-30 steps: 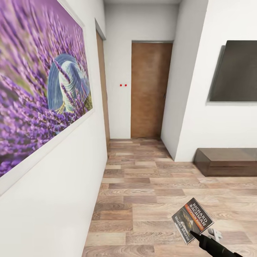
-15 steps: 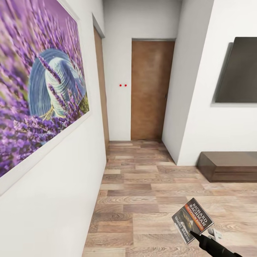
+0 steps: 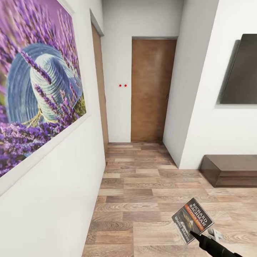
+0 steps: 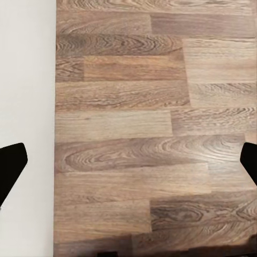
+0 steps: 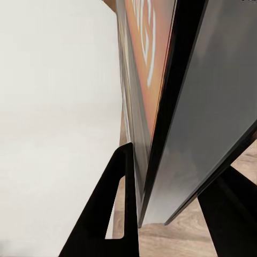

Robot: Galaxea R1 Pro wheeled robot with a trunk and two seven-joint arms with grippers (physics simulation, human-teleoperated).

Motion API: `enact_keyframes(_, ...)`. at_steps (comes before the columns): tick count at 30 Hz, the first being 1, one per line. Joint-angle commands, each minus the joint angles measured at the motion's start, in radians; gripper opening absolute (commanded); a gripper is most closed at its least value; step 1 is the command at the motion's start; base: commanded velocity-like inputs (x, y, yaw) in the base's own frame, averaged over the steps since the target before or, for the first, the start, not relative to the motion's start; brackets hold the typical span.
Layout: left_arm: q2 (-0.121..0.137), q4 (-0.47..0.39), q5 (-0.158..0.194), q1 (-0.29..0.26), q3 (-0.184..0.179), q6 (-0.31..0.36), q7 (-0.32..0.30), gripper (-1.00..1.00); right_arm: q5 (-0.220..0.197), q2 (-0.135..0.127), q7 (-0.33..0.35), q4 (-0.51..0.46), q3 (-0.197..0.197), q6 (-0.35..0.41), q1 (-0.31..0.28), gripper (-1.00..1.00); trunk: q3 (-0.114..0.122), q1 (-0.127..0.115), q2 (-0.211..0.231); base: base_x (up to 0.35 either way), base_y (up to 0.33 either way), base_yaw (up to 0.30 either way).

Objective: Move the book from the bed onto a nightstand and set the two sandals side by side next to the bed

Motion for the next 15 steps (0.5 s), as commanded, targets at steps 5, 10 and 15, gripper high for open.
enact_keyframes(5,0.0,0.001,0.011,-0.001,-0.009,-0.003,-0.004,1.0,-0.005,0.0,0.002,0.001,0.003,-0.002,-0.002,-1.0,-0.001,0.0,-0.001,0.27,0.0,0.0)
enact_keyframes(10,0.0,0.001,0.011,-0.001,-0.009,-0.003,-0.004,1.0,-0.005,0.0,0.002,0.001,0.003,-0.002,-0.002,-1.0,-0.001,0.0,-0.001,0.32,0.0,0.0)
enact_keyframes(15,0.0,0.001,0.01,-0.001,-0.009,-0.003,-0.004,1.0,-0.005,0.0,0.002,0.001,0.003,-0.002,-0.002,-1.0,-0.001,0.0,-0.001,0.291,0.0,0.0)
